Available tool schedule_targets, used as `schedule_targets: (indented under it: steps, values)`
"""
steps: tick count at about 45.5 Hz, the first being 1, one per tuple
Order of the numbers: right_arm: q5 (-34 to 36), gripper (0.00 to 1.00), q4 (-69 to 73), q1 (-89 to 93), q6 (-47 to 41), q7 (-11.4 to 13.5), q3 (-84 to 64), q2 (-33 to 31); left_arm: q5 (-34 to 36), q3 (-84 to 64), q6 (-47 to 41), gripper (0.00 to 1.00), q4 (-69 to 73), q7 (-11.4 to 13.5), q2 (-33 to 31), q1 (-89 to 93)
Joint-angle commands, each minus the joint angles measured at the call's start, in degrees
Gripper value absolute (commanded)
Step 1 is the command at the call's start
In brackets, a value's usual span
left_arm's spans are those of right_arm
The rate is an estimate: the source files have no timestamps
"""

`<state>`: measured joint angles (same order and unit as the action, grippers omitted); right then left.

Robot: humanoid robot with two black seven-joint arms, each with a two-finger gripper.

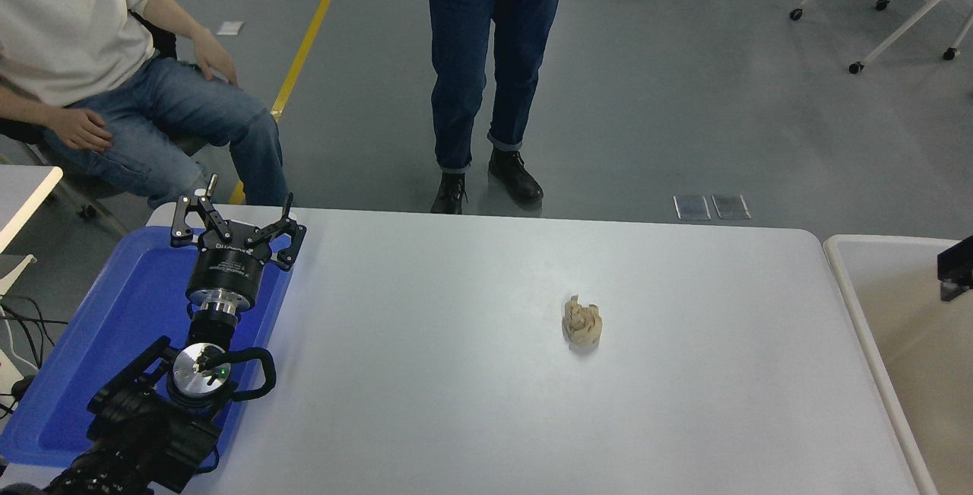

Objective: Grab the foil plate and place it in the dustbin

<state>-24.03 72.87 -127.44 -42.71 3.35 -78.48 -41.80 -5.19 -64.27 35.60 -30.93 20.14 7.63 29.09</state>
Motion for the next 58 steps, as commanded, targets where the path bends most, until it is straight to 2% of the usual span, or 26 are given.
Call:
schedule_targets:
  steps: [1,9,19,58]
  values:
    - [0.7,1.0,4.8,-8.5,-2.3,0.0,1.6,5.8,0.0,0.0,0.0,1.0,0.0,0.0,0.0,0.0]
    - [1.1,1.0,6.8,-9.4,-2.3,0.0,5.9,8.1,0.0,0.0,-0.1,1.0,0.0,0.0,0.0,0.0]
    - [6.4,1.0,6.8,-10.2,-2.3,-0.1,6.6,9.8,0.0,0.0,-0.1,1.0,0.0,0.0,0.0,0.0]
    - [5.6,1.0,6.5,-8.9,-2.3,0.2,9.0,13.5,0.0,0.0,-0.1,1.0,0.0,0.0,0.0,0.0]
